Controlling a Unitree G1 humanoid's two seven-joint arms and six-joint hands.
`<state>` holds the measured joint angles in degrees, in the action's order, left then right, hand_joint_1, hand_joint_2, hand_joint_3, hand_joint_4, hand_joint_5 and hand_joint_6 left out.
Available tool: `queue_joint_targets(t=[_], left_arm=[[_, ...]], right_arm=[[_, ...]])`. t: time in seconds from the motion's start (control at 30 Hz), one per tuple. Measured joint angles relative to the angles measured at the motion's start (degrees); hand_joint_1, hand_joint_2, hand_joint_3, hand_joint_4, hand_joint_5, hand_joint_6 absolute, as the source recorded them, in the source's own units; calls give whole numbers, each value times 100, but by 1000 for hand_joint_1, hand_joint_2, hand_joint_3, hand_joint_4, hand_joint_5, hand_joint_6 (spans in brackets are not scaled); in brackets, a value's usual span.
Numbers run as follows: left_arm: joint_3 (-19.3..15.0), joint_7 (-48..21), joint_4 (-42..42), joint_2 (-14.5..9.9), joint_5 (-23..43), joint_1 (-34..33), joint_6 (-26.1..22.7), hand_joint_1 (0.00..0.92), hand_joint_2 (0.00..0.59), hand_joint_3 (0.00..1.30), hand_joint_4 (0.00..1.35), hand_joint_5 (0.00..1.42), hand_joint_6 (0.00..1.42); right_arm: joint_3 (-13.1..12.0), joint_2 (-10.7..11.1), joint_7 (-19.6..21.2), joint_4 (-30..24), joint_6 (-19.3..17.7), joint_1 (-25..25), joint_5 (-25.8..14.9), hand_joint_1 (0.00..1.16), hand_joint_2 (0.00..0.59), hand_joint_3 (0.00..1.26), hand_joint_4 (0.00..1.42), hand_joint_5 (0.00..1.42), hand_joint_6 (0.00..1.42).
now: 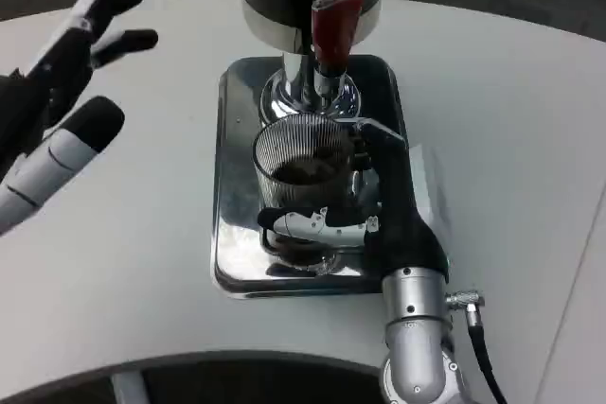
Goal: Grasp the cup under the faucet to collect the drink, then remove the cup.
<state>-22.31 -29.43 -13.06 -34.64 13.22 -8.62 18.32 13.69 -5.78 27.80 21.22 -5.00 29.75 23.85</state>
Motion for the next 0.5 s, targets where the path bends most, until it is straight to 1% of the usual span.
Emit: queue_joint_targets(t=[0.17,0.27,0.33,0.43,0.5], left_arm=[[-108,-8,-121,-4,-96,531,36,0,167,0,0,96,31],[-138,-12,-189,-15,-247,832,79,0,167,0,0,61,8],[-144,-24,-240,-37,-298,1012,125,0,167,0,0,43,0],[-154,-35,-330,-70,-510,1270,223,0,168,0,0,7,0],[-171,-35,-364,-102,-688,1390,297,0,168,0,0,0,0]], right_arm=[[16,-29,-1,-312,67,-225,66,1110,61,748,893,966,1339],[31,-50,-2,-520,153,-388,108,1110,60,748,893,966,1340],[52,-69,-1,-675,189,-524,155,1108,74,748,893,966,1344],[105,-72,-6,-909,235,-686,202,1108,75,747,893,966,1346],[149,-35,-31,-1121,298,-762,319,1107,76,745,893,966,1347]])
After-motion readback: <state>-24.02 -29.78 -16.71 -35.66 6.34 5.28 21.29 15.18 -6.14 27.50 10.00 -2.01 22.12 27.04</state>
